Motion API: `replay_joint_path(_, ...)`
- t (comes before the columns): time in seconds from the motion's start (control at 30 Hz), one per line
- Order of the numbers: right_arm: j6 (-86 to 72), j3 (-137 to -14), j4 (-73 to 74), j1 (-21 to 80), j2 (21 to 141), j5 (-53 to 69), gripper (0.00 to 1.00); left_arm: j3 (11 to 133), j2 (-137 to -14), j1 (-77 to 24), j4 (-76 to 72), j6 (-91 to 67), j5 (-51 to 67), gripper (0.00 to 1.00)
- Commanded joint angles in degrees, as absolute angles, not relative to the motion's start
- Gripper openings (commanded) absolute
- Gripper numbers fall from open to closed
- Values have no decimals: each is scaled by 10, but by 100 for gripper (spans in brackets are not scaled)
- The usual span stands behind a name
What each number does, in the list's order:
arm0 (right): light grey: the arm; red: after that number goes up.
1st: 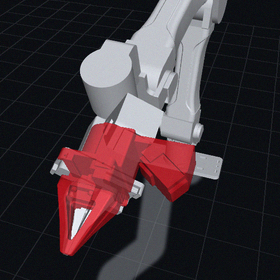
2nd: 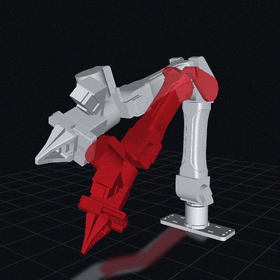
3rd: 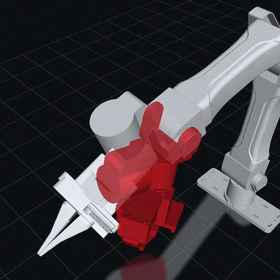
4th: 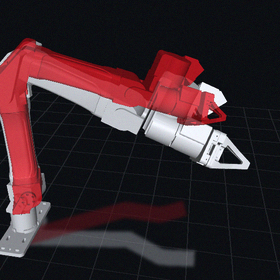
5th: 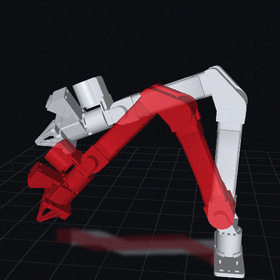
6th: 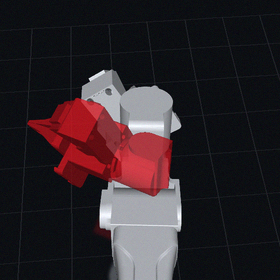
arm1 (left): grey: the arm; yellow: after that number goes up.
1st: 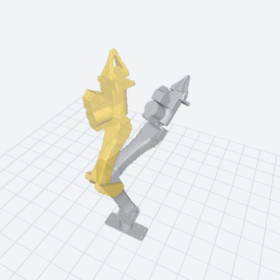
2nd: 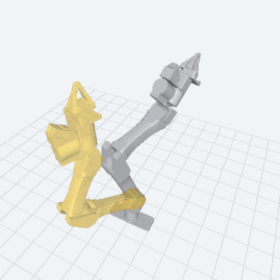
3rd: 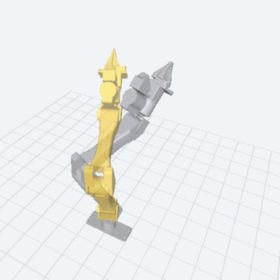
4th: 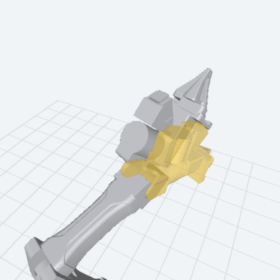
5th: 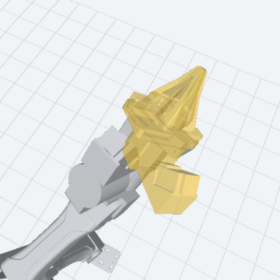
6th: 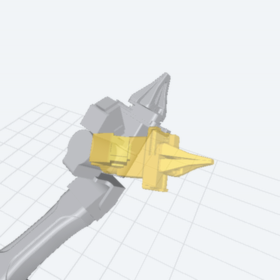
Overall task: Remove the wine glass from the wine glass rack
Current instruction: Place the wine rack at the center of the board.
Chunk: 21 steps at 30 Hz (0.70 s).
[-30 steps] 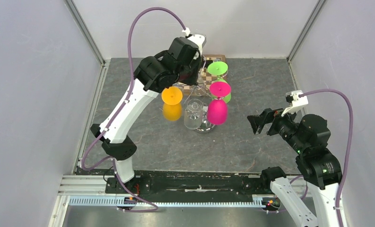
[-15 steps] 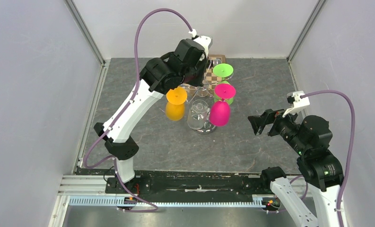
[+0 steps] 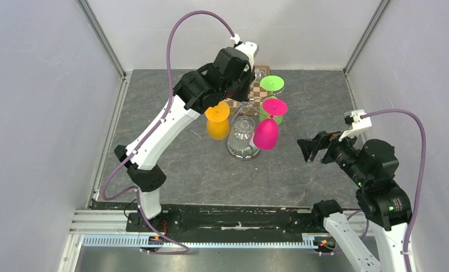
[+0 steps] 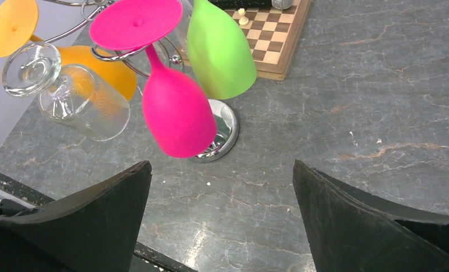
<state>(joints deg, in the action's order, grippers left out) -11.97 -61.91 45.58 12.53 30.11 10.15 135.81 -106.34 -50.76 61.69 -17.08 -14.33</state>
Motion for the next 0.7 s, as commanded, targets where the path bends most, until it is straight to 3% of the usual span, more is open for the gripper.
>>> replay_joint_path(0.0,-119,-622,445,127,296,95,98,1359,-1036,-510,475,-149,-137,2)
replay_joint_path(0.43,-119,-603,443,127,287,92,98,1278,-1016,-510,428,-142,-126,2)
replay_joint_path(0.67,-119,-600,440,127,287,93,98,1239,-996,-510,421,-136,-128,18)
